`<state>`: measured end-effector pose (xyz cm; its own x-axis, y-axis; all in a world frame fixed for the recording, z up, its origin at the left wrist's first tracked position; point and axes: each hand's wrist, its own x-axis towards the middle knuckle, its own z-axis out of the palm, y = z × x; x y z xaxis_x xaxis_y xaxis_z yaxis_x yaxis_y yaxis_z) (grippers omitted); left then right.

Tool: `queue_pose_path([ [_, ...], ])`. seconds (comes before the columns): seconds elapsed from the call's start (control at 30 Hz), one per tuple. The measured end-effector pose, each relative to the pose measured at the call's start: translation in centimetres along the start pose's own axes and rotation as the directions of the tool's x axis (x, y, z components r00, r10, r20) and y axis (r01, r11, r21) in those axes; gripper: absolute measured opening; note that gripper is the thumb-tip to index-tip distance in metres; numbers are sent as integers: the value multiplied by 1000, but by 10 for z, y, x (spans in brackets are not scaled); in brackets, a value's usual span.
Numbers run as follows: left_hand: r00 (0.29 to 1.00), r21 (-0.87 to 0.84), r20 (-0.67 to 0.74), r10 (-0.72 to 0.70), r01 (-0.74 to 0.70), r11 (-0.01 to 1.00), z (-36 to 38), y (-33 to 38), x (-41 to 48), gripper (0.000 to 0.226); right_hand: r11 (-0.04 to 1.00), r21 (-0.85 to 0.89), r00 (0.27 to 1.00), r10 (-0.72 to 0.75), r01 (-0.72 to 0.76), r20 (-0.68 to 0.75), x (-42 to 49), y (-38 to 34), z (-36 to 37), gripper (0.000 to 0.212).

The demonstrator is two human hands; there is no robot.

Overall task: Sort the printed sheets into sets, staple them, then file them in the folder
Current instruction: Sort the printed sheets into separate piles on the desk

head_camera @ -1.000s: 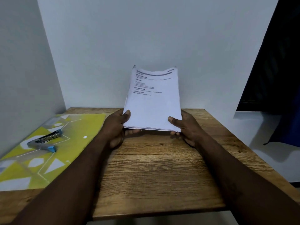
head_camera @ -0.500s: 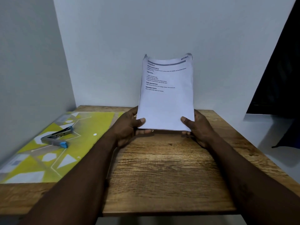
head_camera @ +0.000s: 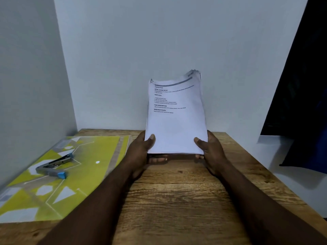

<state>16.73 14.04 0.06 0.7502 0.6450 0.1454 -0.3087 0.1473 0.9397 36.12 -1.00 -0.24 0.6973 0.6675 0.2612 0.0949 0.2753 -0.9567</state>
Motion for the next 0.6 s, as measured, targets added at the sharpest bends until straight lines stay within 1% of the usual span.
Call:
queue_pose_path([
  [0.1, 996, -71, -4, -87, 87, 994, -9, 8, 2, 36, 1000, -14, 1000, -6, 7, 30, -1, -2, -2, 28],
  [0.17, 985, -151, 42, -168, 172, 973, -14, 9, 2, 39, 1000, -13, 998, 3, -2, 61, -2, -1, -1, 29],
  [0.23, 976, -215, 79, -202, 214, 953, -13, 7, 0, 41, 999, -8, 995, 32, -32, 97, -4, 2, 3, 30],
  [0.37, 991, -110, -31, -127, 123, 986, -8, -1, -2, 40, 996, -26, 987, 93, -90, 130, -5, 6, 6, 30],
  [0.43, 993, -92, -41, -108, 104, 990, -6, -2, -2, 37, 994, -37, 986, 109, -105, 130, -5, 4, 5, 30],
  [0.53, 984, -43, -87, -155, 152, 987, -7, -1, 2, 36, 987, -89, 981, 143, -132, 130, -2, 2, 1, 27],
  [0.6, 965, -2, -121, -232, 234, 972, -9, 1, 3, 40, 974, -179, 970, 167, -135, 177, -3, 0, -4, 24],
])
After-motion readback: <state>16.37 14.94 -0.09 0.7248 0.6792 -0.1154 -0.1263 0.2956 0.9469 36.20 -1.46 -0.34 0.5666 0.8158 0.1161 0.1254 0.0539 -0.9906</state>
